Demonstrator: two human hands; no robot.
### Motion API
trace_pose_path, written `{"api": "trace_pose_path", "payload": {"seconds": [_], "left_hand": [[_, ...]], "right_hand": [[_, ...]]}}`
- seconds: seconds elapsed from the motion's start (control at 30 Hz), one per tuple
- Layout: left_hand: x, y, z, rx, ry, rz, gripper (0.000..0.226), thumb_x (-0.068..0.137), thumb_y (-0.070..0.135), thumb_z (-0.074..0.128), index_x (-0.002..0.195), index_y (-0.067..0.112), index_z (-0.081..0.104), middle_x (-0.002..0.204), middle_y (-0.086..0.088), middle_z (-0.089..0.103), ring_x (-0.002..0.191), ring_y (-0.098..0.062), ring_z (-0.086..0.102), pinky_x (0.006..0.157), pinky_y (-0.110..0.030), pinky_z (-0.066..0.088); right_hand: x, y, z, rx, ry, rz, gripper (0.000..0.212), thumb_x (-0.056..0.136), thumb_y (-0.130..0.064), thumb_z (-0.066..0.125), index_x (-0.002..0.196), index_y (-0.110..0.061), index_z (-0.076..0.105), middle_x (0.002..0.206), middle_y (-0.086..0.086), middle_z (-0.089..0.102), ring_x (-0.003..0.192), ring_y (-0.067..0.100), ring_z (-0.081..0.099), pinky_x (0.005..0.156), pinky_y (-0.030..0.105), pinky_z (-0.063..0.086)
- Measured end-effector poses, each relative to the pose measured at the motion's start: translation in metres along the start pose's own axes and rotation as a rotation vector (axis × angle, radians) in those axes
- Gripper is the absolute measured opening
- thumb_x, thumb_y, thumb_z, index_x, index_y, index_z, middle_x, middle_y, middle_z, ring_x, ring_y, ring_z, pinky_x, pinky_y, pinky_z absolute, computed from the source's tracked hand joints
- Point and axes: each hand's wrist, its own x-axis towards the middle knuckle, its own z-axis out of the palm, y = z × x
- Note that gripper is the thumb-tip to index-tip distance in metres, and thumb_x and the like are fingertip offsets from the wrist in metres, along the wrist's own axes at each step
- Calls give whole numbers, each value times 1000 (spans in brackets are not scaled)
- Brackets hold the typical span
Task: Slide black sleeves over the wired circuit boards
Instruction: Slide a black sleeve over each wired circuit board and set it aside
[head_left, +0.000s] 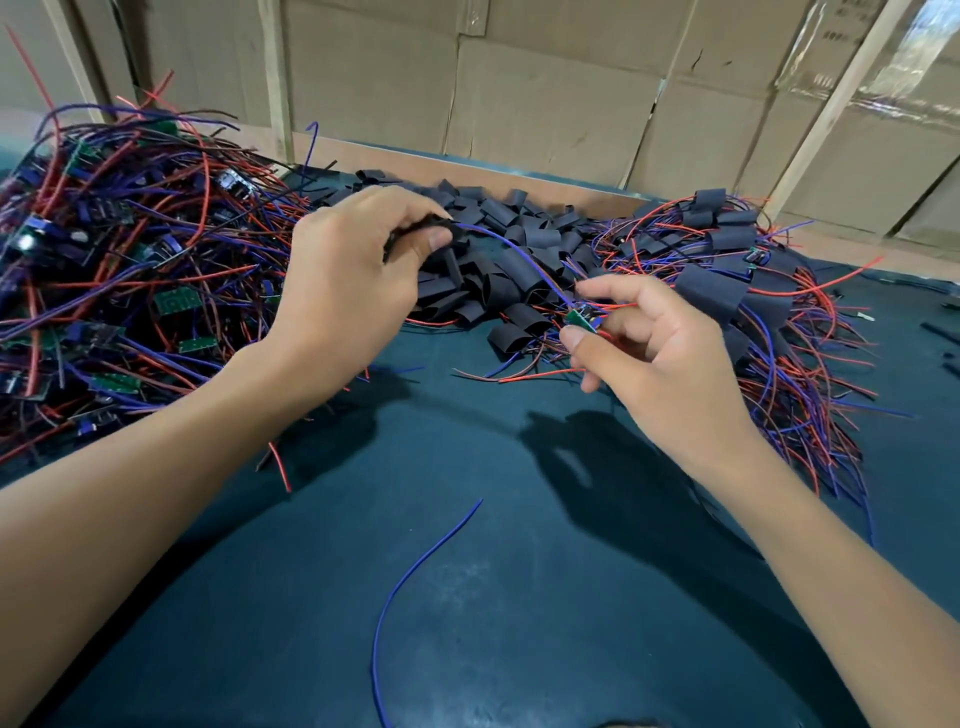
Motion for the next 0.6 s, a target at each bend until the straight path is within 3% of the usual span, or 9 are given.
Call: {"api": "trace_pose_path", "payload": {"seconds": [0.17,0.27,0.37,0.6], "left_hand": [[0,-8,-4,131,-137,168,24,95,26,68,116,15,72,104,-2,71,100,-24,62,89,-43,44],[-3,-4,0,235,-223,314,31,96,28,67,122,12,69,111,-5,70,104,-31,63,86,-45,41],[-7,3,6,249,-257,443,33,98,29,64,125,9,68,115,-5,69,104,-32,63,83,-46,43],[-12,15,10,228,-269,597,31,103,22,59,129,5,64,120,-8,66,101,-34,61,77,-51,48]], "right_hand": [[4,-3,-5,176,113,12,21,84,-11,80,103,-16,73,83,4,76,62,19,69,69,25,55],[5,-6,-6,257,36,27,20,78,-20,82,98,-24,80,84,3,75,64,17,68,69,20,53],[3,-7,-3,267,-53,17,22,77,-32,77,99,-31,81,85,3,75,66,18,63,73,24,52],[1,-13,1,275,29,-12,19,85,-13,79,102,-16,72,86,1,78,63,13,66,68,21,54]]}}
